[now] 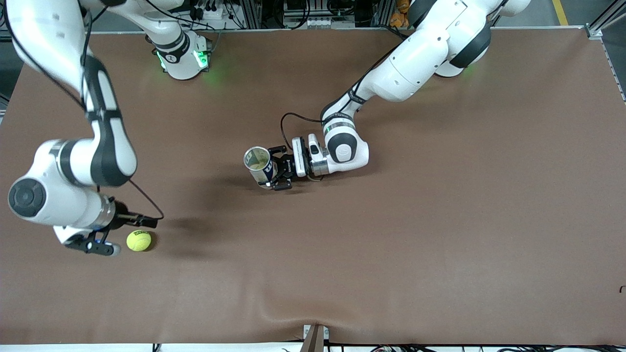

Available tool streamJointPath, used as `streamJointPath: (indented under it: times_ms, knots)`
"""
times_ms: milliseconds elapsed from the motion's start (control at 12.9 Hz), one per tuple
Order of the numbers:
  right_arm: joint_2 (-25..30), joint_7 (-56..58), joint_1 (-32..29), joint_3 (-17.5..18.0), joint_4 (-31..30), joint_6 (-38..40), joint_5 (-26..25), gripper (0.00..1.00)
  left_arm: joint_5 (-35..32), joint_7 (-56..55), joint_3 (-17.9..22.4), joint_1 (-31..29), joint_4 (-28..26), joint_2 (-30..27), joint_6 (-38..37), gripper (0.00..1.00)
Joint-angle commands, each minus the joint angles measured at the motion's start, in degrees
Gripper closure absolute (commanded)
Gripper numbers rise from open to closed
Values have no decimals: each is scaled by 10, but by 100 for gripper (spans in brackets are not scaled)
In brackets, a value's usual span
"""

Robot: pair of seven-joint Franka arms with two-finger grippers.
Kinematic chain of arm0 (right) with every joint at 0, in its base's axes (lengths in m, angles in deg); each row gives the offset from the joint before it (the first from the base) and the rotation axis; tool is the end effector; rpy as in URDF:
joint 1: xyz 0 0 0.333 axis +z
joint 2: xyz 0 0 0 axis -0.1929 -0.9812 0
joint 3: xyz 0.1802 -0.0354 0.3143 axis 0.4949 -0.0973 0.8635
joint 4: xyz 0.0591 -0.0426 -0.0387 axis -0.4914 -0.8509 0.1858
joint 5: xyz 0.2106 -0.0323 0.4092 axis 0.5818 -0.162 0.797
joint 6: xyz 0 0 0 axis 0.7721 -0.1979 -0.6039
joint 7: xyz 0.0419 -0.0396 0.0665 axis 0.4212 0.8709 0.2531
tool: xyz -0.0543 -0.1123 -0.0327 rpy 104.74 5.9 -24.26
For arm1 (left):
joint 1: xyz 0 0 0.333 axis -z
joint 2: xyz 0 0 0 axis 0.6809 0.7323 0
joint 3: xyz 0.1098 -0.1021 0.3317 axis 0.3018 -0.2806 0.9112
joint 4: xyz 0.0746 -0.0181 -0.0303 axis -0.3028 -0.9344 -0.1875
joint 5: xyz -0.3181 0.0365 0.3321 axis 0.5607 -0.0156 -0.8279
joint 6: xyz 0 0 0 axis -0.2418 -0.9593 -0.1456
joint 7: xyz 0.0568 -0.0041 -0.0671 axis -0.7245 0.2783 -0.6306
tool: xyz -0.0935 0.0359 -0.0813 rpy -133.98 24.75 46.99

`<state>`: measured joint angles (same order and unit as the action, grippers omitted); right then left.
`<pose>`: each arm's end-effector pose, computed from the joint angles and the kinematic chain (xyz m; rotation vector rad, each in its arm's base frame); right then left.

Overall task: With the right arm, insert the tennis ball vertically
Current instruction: 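Move the right gripper to the second tennis ball and grasp it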

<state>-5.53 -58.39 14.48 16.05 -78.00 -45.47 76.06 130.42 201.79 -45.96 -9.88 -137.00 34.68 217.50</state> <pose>0.7915 -0.0124 0.2837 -3.1197 0.1246 0.0882 0.5292 -0.6325 0.0759 1.4125 -1.1322 1.1965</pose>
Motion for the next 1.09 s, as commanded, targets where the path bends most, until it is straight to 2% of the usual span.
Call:
streamJointPath:
  times_ms: [0, 233, 621, 1009]
  knots:
    - [-69, 121, -31, 11, 70, -27, -10, 0, 18, 20, 3, 8, -4, -2, 12, 19]
    - [-97, 172, -32, 11, 72, -81, -25, 0, 18, 20, 3, 8, -4, -2, 12, 19]
    - [-123, 171, -42, 12, 57, -81, -15, 0, 18, 19, 3, 8, -4, -3, 12, 19]
    - [-123, 174, -42, 12, 54, -82, -14, 0, 18, 20, 3, 8, -4, -2, 12, 19]
